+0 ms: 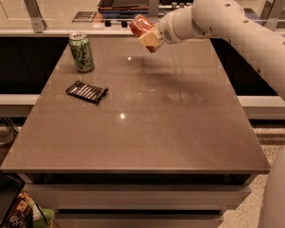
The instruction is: Place coke can upright
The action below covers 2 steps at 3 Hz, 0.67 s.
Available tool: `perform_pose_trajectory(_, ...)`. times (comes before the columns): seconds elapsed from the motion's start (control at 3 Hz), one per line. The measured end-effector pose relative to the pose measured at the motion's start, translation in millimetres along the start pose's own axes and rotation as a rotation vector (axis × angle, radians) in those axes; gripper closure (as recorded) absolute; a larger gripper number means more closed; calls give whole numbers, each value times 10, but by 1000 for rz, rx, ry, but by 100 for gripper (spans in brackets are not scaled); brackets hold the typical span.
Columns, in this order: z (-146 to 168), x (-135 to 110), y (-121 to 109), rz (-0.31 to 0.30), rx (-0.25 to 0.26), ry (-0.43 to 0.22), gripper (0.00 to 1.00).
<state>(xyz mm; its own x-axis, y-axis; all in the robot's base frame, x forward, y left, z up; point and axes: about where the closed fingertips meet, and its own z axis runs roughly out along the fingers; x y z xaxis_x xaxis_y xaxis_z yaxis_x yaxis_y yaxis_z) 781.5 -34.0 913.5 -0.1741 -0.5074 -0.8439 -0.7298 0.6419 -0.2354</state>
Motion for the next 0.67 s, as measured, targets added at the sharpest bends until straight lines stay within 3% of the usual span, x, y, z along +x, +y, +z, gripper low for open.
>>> perform_pose_trajectory(0.67,105,-59,-150,-48,-45,-134,100)
